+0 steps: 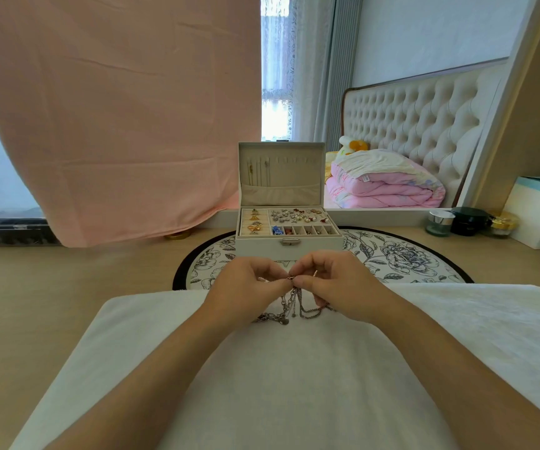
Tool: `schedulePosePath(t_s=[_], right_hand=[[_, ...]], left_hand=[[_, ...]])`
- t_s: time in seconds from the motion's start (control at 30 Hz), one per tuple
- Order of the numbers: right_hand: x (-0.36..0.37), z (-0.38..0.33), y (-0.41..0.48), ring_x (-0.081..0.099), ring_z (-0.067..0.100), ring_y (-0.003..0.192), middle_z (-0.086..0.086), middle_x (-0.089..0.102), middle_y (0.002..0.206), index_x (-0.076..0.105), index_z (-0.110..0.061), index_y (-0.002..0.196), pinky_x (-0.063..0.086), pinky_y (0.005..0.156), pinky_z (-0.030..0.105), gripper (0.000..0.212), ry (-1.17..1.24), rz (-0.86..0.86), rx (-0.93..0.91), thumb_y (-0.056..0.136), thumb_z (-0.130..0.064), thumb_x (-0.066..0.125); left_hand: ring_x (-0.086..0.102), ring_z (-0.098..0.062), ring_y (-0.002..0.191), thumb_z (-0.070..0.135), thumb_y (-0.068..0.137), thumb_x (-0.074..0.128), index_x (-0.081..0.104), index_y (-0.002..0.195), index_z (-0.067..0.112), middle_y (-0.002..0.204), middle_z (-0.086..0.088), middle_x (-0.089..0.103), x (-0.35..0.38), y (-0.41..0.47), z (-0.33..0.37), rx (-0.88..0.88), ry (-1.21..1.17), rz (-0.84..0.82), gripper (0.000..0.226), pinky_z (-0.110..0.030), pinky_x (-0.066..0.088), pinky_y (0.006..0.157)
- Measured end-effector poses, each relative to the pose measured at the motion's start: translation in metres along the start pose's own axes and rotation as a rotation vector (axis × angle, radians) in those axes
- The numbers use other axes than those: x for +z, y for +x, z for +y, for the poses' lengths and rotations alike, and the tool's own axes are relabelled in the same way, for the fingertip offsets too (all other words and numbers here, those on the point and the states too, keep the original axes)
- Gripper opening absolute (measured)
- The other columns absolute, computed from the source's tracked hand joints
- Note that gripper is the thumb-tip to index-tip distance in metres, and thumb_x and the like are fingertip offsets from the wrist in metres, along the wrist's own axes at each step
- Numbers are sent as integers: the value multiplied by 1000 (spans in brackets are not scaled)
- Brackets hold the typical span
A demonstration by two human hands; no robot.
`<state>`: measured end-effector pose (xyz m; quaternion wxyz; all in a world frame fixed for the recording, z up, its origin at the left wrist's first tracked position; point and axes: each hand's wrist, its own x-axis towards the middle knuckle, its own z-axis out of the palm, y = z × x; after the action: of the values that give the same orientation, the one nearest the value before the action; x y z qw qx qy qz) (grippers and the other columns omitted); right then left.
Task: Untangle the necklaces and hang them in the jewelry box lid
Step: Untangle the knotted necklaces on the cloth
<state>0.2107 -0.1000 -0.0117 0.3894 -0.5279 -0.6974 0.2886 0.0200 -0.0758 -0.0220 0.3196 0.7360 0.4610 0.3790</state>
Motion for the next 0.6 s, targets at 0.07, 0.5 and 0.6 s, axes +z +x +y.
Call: schedulePosePath(t_s=[0.07,0.5,0.6], right_hand=[[0,-1,0,53,0,53,-18,69,71,75,-31,94,44,57,18,11,-200,2,-31,85,-25,78],[-7,-7,-3,53,6,50,-7,70,65,77,-24,78,45,55,24,7,-66,-11,82,81,-19,81],[-11,-10,-5,56,11,54,-7,71,63,80,-23,83,48,56,28,7,8,-25,114,88,-21,76]], left_hand=[[66,-4,67,31,81,74,73,75,35,66,18,69,2,0,-2,13,69,34,8,-33,56,71],[57,-2,77,39,101,51,54,102,35,83,18,61,9,-3,0,290,451,-22,5,-26,46,68],[59,-1,77,40,102,50,56,108,33,82,19,60,7,0,2,279,507,-32,11,-24,46,66]])
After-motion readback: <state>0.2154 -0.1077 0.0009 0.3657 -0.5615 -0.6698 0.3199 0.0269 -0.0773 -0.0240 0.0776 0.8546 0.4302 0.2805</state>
